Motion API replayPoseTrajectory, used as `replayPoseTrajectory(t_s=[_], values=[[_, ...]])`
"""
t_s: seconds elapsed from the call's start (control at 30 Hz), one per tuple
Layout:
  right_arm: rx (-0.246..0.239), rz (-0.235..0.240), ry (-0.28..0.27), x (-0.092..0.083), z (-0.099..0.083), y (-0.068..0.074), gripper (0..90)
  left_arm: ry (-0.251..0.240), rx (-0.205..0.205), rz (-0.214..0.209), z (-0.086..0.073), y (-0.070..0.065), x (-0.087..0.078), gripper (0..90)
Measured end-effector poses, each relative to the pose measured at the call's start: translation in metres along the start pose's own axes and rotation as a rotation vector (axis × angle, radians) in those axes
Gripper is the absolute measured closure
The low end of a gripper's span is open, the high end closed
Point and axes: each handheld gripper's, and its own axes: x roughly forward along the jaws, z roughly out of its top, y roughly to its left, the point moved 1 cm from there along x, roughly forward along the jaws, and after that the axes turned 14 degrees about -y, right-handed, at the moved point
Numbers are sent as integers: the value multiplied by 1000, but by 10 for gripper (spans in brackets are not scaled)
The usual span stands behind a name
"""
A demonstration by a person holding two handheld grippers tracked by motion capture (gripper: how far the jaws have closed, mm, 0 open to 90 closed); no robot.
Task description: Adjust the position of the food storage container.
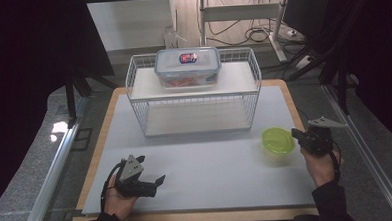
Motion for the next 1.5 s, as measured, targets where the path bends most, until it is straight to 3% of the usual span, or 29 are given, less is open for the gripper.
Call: replayPoseTrajectory(t_s=[0.23,0.7,1.1,1.5], values=[[-2,-39,41,7,-9,-11,900,5,3,-2,0,0,1,43],[-4,-7,88,12,-14,-3,900,3,6,-4,0,-1,1,43],[8,57,111,18,-15,12,900,6,11,-8,0,-2,2,45],[2,160,135,21,-15,42,900,9,13,-13,0,-2,2,46]])
